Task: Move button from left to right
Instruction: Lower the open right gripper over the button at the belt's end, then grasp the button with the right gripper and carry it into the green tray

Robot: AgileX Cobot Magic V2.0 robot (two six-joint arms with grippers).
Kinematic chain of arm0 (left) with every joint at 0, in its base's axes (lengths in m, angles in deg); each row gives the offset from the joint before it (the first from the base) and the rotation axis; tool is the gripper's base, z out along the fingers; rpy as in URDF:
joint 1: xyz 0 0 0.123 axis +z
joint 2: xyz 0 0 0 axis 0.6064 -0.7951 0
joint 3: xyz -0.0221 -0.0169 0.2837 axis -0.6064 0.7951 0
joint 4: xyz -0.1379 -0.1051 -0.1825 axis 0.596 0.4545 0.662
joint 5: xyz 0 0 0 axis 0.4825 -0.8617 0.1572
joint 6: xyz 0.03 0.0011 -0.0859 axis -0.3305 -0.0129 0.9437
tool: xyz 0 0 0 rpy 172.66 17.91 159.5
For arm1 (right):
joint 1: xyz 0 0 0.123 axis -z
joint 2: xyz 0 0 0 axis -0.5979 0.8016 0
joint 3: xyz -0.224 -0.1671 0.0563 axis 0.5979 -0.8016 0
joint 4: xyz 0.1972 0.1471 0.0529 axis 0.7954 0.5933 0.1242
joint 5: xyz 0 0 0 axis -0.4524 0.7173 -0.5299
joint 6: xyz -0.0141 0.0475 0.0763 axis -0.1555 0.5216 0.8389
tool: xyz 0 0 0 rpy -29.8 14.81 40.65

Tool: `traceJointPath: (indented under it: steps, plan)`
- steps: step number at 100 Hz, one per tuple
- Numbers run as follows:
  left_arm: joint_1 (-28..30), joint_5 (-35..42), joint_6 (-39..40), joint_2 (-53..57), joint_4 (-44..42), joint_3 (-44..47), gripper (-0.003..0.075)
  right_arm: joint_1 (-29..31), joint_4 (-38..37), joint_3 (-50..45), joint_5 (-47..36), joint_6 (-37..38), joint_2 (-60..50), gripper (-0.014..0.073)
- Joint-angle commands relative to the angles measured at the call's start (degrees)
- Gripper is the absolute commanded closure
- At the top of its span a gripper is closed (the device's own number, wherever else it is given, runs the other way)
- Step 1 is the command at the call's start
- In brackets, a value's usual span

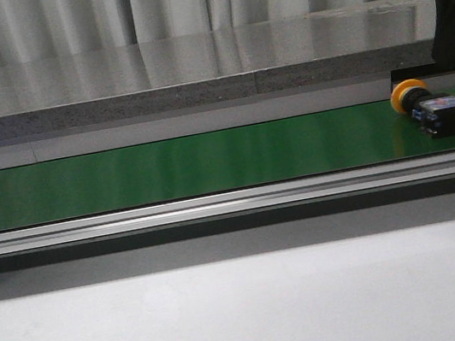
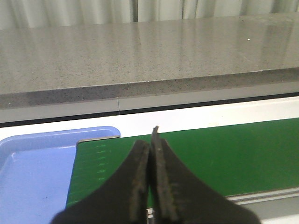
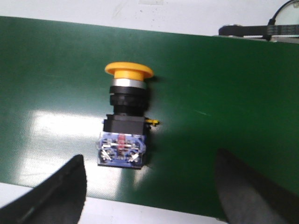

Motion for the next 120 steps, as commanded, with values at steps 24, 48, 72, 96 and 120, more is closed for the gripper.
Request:
traceJointPath:
  steps: [24,48,72,96,120]
  plan:
    - [-0.45,4.32,0.15,-0.44,0.90,-1.68,0.0740,0.06,0.69,2.02,-6.27,-1.16,3.42,0.0029]
    - [-0.45,4.32,0.15,-0.44,0.90,-1.68,0.0740,0.17,0.69,2.02,-6.86,-1.16,7.90,0.0062]
    - [-0.45,4.32,0.15,-0.44,0.90,-1.68,0.0740,0.17,0.69,2.02,-6.19,-1.16,8.69,0.0353]
    - [-0.45,4.32,0.15,-0.44,0.90,-1.68,0.0740,0.17,0.45,2.15,-4.58,-1.16,7.22,0.0402]
    - [-0.45,4.32,0.15,-0.44,0.90,-1.68,0.0740,1.18,-6.58,7.09,-1.44,-1.16,1.36,0.0402]
